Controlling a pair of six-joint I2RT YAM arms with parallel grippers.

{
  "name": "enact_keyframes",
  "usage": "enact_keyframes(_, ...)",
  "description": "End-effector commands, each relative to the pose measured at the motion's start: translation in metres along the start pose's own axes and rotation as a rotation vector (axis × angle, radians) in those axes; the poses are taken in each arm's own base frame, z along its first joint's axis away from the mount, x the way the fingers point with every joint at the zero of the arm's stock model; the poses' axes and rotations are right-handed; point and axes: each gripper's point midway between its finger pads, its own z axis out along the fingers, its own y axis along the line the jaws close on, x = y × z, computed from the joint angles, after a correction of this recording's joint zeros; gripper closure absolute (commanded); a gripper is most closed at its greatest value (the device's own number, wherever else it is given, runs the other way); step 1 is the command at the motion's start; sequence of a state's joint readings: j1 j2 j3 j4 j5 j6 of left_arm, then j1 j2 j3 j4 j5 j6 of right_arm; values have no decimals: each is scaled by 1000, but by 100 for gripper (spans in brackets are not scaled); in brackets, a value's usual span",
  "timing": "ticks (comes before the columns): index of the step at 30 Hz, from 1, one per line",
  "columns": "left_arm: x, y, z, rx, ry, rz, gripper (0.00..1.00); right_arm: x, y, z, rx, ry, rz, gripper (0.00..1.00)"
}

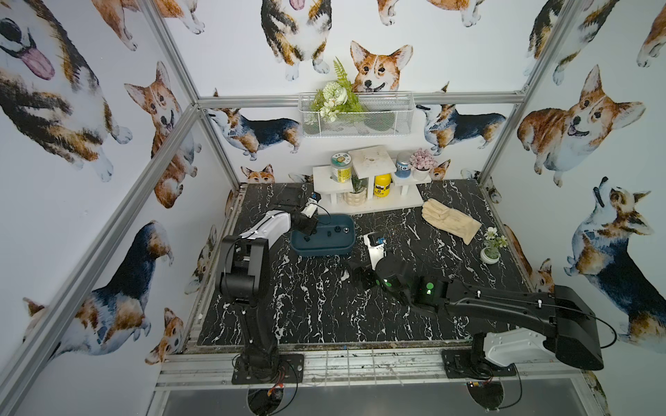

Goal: Put the nuts on the desktop into the storage box
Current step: Place the nut in the storage box.

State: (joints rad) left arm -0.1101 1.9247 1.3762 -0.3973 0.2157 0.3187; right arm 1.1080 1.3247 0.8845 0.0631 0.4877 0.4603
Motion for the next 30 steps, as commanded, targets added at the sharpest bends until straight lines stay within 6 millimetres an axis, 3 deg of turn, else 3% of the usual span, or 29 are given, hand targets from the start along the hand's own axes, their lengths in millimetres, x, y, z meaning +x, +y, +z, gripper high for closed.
enact_keyframes(1, -8, 7, 6, -14, -26, -22, 85, 0, 0, 2, 6, -3, -1, 0)
enact_keyframes(19, -1, -17, 53, 82, 56, -23, 77, 15, 0, 12, 24, 35, 20, 0)
enact_keyframes(23, 3, -19, 59, 90, 80, -19, 72, 16, -2, 12, 33, 38, 19, 0)
enact_keyframes(30, 5, -24, 55, 108, 77, -21, 53, 21, -5, 13, 46, 48, 18, 0)
